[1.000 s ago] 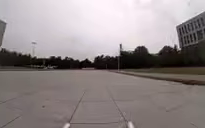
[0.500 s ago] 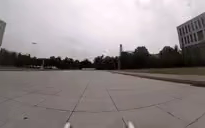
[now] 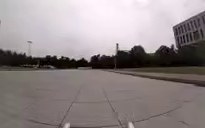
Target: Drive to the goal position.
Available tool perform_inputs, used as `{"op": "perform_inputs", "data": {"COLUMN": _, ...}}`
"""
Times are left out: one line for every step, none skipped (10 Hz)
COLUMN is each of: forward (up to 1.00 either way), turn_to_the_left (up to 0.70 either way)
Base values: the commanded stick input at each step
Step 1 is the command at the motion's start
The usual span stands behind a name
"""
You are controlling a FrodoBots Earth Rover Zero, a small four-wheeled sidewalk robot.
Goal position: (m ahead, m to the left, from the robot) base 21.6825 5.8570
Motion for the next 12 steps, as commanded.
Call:
{"op": "perform_inputs", "data": {"forward": 0.85, "turn_to_the_left": 0.00}}
{"op": "perform_inputs", "data": {"forward": 0.85, "turn_to_the_left": 0.00}}
{"op": "perform_inputs", "data": {"forward": 0.85, "turn_to_the_left": 0.00}}
{"op": "perform_inputs", "data": {"forward": 0.85, "turn_to_the_left": 0.00}}
{"op": "perform_inputs", "data": {"forward": 0.85, "turn_to_the_left": 0.00}}
{"op": "perform_inputs", "data": {"forward": 0.85, "turn_to_the_left": 0.00}}
{"op": "perform_inputs", "data": {"forward": 0.85, "turn_to_the_left": 0.00}}
{"op": "perform_inputs", "data": {"forward": 0.85, "turn_to_the_left": 0.00}}
{"op": "perform_inputs", "data": {"forward": 0.85, "turn_to_the_left": 0.00}}
{"op": "perform_inputs", "data": {"forward": 0.85, "turn_to_the_left": 0.00}}
{"op": "perform_inputs", "data": {"forward": 0.85, "turn_to_the_left": 0.00}}
{"op": "perform_inputs", "data": {"forward": 0.85, "turn_to_the_left": 0.00}}
